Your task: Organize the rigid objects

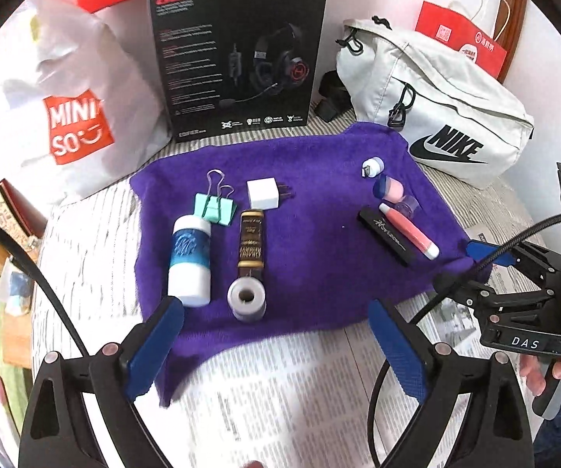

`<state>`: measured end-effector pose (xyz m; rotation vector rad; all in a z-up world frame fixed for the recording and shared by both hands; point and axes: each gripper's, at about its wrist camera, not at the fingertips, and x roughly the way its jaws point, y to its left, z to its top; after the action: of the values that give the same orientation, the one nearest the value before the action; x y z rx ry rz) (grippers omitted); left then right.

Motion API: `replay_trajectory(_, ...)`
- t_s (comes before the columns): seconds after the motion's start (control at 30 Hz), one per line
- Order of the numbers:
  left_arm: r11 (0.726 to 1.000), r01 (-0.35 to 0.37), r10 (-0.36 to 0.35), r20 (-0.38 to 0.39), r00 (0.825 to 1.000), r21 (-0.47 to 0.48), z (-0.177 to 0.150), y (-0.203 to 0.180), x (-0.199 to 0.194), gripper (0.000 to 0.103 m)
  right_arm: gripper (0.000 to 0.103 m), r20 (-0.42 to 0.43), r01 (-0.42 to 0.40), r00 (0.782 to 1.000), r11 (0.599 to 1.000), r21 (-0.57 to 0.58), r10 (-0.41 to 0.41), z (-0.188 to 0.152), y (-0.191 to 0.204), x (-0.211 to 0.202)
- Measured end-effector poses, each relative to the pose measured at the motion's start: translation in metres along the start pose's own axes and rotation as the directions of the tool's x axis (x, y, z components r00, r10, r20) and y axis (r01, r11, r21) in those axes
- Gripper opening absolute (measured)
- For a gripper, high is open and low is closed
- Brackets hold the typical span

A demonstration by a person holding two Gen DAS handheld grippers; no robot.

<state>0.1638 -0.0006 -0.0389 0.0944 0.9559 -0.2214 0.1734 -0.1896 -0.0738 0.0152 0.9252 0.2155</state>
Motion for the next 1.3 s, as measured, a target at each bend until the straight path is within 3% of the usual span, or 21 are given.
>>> replay_trajectory(0.2, 0.999, 0.010, -0.007, 0.050, 0.999, -0.051, -0.017, 0.006, -0.022, 0.098, 0.096, 0.026, 0.057, 0.998, 0.998, 0.038, -0.058, -0.011, 0.008, -0.022)
replay_trajectory(0.3, 0.998, -0.005, 0.009, 0.066, 0.998, -0.061, -0.026, 0.006, -0.029, 0.098, 0.103, 0.040, 0.124, 0.991, 0.991, 0.053, -0.126, -0.017, 0.010, -0.034)
replay_trajectory(0.4, 0.996, -0.012, 0.018, 0.076, 0.997, -0.084, -0.036, 0.007, -0.034, 0.098, 0.103, 0.055, 0.161, 0.985, 0.985, 0.055, -0.164, -0.022, 0.013, -0.044)
replay_trajectory(0.67, 0.986, -0.019, 0.033, 0.080, 0.996, -0.164, -0.052, 0.011, -0.040, 0.098, 0.103, 0.053, 0.166, 0.984, 0.984, 0.060, -0.169, -0.035, 0.023, -0.066)
replay_trajectory(0.77, 0.987, -0.039, 0.054, 0.091, 0.994, -0.159, -0.052, 0.007, -0.045, 0.098, 0.103, 0.045, 0.138, 0.989, 0.989, 0.044, -0.140, -0.040, 0.027, -0.071)
replay_trajectory(1.3, 0.988, -0.065, 0.080, 0.107, 0.991, -0.137, -0.056, -0.006, -0.058, 0.098, 0.103, 0.103, 0.156, 0.982, 0.987, 0.045, -0.160, -0.049, 0.031, -0.092)
